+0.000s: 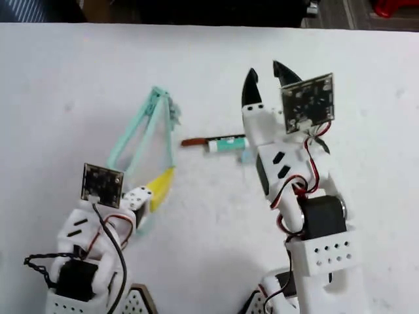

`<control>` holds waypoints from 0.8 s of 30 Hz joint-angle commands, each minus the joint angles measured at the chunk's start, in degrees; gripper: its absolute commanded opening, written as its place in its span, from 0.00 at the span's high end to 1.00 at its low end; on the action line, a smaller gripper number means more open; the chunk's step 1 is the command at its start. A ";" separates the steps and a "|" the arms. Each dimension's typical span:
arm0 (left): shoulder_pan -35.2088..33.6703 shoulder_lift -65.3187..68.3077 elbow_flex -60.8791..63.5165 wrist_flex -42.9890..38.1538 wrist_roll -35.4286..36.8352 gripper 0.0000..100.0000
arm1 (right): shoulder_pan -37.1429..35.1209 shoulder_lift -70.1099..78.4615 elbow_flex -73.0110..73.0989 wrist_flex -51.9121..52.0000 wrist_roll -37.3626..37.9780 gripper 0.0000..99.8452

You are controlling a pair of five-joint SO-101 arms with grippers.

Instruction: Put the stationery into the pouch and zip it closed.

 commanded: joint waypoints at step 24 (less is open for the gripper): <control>-5.49 -0.48 -0.35 -1.93 -0.26 0.78 | -5.76 44.35 -20.48 14.02 9.67 0.92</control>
